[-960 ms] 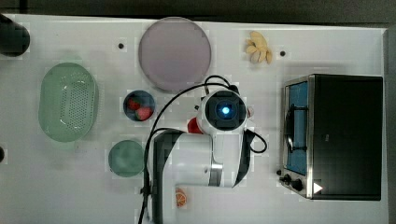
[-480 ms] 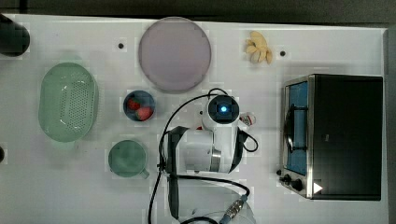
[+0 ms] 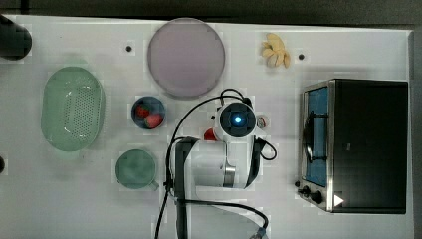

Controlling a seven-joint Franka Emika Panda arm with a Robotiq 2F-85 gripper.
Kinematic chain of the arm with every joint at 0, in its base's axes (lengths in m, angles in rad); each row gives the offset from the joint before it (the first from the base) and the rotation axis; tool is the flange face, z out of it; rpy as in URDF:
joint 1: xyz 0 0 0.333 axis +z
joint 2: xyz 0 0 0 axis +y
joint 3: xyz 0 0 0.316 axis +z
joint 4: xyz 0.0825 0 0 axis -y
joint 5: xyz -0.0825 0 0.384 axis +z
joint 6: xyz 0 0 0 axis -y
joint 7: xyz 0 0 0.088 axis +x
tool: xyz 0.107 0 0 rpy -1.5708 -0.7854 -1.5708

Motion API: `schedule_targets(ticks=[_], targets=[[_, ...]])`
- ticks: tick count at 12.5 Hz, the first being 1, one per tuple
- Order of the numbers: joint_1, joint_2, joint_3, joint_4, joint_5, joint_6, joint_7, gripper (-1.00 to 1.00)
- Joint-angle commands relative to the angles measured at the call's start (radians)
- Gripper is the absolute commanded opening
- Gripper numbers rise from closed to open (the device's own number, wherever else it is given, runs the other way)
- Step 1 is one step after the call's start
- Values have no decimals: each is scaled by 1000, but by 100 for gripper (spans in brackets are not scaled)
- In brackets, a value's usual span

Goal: Pick Ketchup from oven and place it on table.

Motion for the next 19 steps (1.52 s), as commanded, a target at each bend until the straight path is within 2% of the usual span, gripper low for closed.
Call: schedule_targets(ticks=[1, 7, 9, 11, 19], targets=[[9, -122, 15, 78, 14, -114, 34, 100], [10, -328, 14, 358, 12, -552, 34, 100], [7, -363, 6, 490, 12, -726, 34, 100], [8, -370, 12, 562, 12, -867, 34, 100], [7, -362, 11, 585, 12, -870, 34, 100]])
